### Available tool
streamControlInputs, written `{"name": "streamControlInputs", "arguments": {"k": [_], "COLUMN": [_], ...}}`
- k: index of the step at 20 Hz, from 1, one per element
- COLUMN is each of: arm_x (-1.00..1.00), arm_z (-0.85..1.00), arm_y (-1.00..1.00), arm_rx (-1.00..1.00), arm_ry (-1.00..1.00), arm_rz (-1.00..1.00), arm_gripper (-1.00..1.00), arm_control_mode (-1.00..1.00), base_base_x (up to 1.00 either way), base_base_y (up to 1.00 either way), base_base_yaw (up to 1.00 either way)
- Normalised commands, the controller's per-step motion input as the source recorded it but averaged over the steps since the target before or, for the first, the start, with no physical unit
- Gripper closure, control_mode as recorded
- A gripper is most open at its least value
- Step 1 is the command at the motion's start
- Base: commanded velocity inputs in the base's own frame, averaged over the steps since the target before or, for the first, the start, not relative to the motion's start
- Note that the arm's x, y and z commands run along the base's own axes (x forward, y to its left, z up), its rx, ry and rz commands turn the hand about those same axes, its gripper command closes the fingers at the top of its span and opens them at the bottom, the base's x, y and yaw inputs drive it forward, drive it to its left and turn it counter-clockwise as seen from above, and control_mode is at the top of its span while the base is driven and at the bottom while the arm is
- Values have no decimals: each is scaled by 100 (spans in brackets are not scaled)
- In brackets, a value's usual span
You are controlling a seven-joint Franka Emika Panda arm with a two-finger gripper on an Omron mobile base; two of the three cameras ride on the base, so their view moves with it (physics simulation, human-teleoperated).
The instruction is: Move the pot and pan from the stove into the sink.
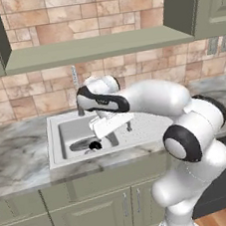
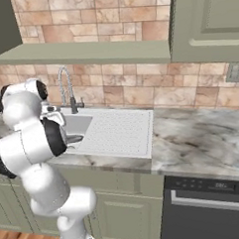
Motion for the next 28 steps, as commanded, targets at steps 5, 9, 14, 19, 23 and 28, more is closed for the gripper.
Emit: {"name": "streamControlInputs", "arguments": {"k": [5,9,14,19,23,28], "arm_x": [-61,-51,-50,-51,-47,-47], "arm_z": [46,18,16,15,26,23], "arm_y": [-38,-28,-34,-36,-37,-33], "arm_rx": [4,1,8,17,23,28], "arm_ry": [-39,-41,-40,-36,-33,-24], "arm_rz": [1,3,5,5,4,5], "arm_gripper": [-100,-100,-100,-100,-100,-100], "arm_control_mode": [-100,-100,-100,-100,-100,-100], "base_base_x": [0,0,0,0,0,0], "base_base_y": [0,0,0,0,0,0], "base_base_yaw": [0,0,0,0,0,0]}}
